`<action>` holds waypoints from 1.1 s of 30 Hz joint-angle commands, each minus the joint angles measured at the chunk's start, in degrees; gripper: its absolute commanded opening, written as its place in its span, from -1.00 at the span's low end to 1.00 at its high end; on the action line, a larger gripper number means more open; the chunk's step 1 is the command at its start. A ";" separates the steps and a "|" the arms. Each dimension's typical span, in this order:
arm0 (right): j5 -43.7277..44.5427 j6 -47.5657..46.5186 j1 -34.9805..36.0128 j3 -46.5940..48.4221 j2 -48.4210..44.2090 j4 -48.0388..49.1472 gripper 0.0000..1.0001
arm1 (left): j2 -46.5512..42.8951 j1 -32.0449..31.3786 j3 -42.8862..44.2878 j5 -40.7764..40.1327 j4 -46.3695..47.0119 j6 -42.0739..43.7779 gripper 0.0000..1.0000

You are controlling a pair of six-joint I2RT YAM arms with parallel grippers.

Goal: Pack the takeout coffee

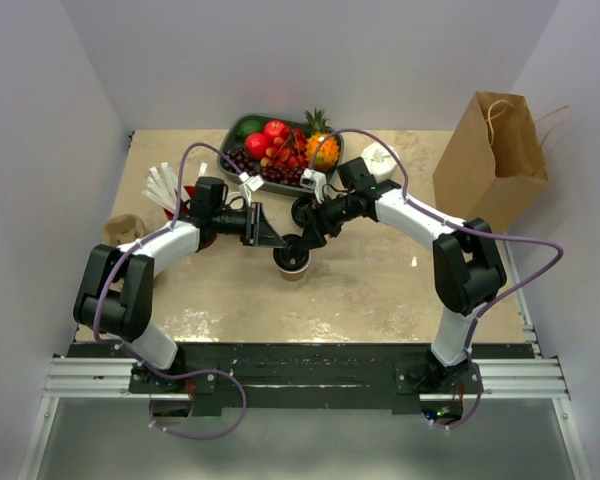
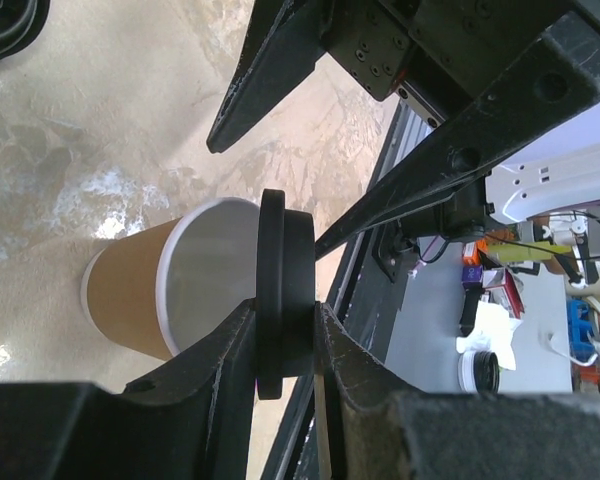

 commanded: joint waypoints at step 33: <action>-1.11 4.43 0.86 4.27 2.22 1.84 0.37 | -0.82 -0.25 4.13 -8.94 -5.87 5.90 0.17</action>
